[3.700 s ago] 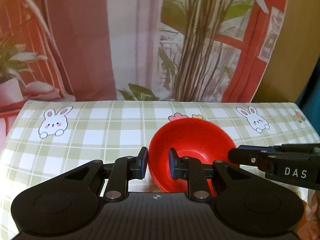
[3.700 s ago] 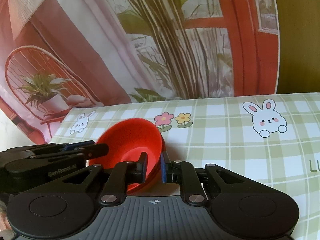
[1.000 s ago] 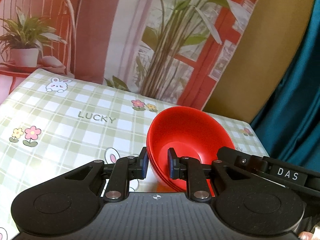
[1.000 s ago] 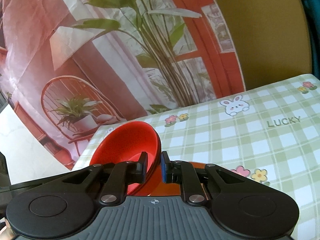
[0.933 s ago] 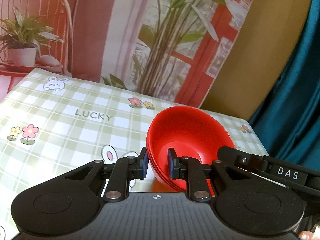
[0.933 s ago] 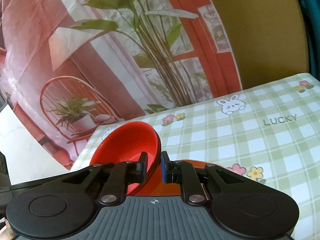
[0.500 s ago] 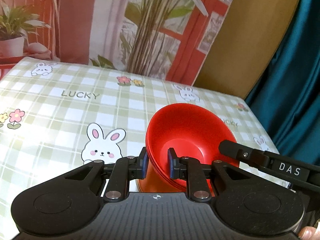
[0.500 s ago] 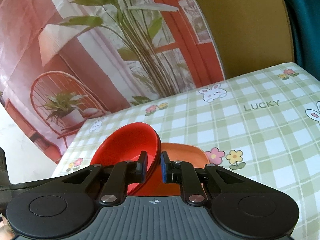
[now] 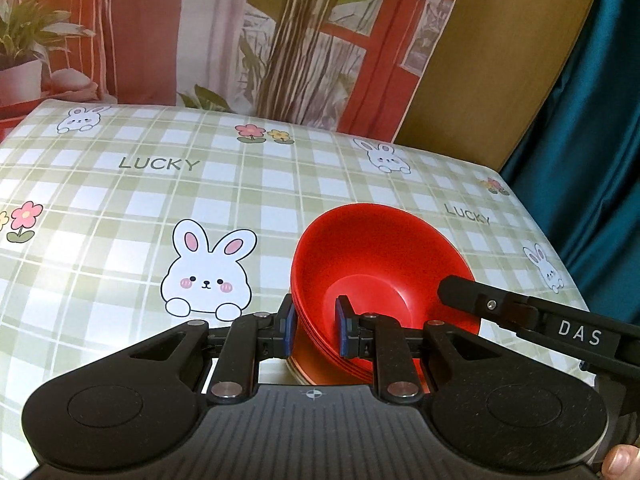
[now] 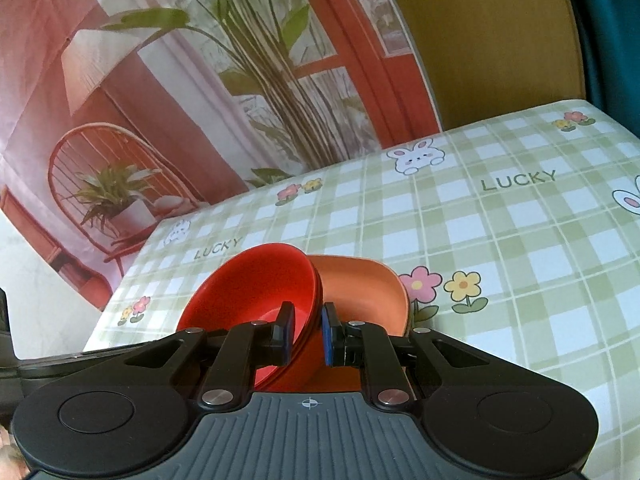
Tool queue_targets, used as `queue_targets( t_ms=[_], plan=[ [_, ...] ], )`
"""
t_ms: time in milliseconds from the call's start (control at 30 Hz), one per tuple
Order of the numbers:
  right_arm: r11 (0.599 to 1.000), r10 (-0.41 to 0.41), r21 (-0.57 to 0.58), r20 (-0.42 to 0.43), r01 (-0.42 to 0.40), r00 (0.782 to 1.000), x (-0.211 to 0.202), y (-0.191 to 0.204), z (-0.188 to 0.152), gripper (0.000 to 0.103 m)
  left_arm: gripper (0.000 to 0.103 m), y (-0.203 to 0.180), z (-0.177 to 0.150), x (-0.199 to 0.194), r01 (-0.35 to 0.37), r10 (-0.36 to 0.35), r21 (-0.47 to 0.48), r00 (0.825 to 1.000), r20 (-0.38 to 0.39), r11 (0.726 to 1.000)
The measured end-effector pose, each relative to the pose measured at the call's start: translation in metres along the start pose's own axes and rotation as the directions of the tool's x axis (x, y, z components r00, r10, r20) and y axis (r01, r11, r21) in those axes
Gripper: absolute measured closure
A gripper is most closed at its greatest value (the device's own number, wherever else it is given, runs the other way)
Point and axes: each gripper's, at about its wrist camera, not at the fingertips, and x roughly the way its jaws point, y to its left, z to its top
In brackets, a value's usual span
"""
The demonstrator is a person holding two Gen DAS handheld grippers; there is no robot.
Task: Organize plates and bowls
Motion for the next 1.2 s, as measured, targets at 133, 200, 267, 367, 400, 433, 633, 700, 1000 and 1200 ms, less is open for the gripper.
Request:
queue_targets(
  t_ms=[133, 200, 267, 367, 400, 433, 633, 700, 1000, 1200],
  plan=[
    [1.000, -0.005, 0.003, -0.012, 0.005, 1.000, 0.001, -0.003, -0.004, 0.089, 0.082, -0.003, -0.003, 0.000, -0.005, 0.005, 0.018, 1.000, 0.002, 1.000],
    [1.000, -0.008, 0.003, -0.016, 0.008, 1.000, 0.002, -0.003, -0.005, 0.089, 0.082, -0.004, -0.005, 0.001, -0.008, 0.008, 0.026, 1.000, 0.001, 1.000],
    [1.000, -0.009, 0.000, -0.017, 0.009, 1.000, 0.002, -0.003, -0.006, 0.089, 0.082, -0.003, -0.007, 0.000, -0.005, 0.004, 0.027, 1.000, 0.004, 1.000],
    [1.000, -0.012, -0.002, -0.022, 0.012, 1.000, 0.001, -0.004, -0.008, 0.089, 0.082, -0.002, -0.009, -0.001, 0.002, -0.002, 0.027, 1.000, 0.006, 1.000],
    [1.000, -0.016, -0.003, -0.022, 0.016, 1.000, 0.001, -0.004, -0.009, 0.089, 0.082, -0.002, -0.009, 0.000, 0.004, -0.004, 0.027, 1.000, 0.005, 1.000],
    [1.000, -0.018, -0.005, -0.023, 0.018, 1.000, 0.001, -0.004, -0.009, 0.089, 0.082, -0.002, -0.010, 0.000, 0.006, -0.007, 0.027, 1.000, 0.003, 1.000],
    [0.999, -0.029, -0.018, -0.022, 0.029, 0.999, -0.001, -0.004, -0.011, 0.089, 0.082, -0.002, -0.012, 0.002, 0.011, -0.011, 0.029, 1.000, 0.000, 1.000],
    [0.999, -0.031, -0.021, -0.023, 0.030, 0.999, -0.001, -0.004, -0.011, 0.089, 0.081, -0.002, -0.014, 0.002, 0.014, -0.014, 0.028, 1.000, 0.000, 1.000],
    [0.999, -0.042, -0.035, -0.023, 0.041, 0.999, -0.003, -0.002, -0.011, 0.088, 0.081, 0.001, -0.015, 0.000, 0.016, -0.016, 0.028, 1.000, 0.004, 0.999],
    [0.998, -0.048, -0.043, -0.011, 0.047, 0.999, -0.007, -0.001, -0.010, 0.085, 0.073, 0.001, -0.014, -0.008, -0.005, 0.003, 0.037, 1.000, 0.031, 0.999]
  ],
)
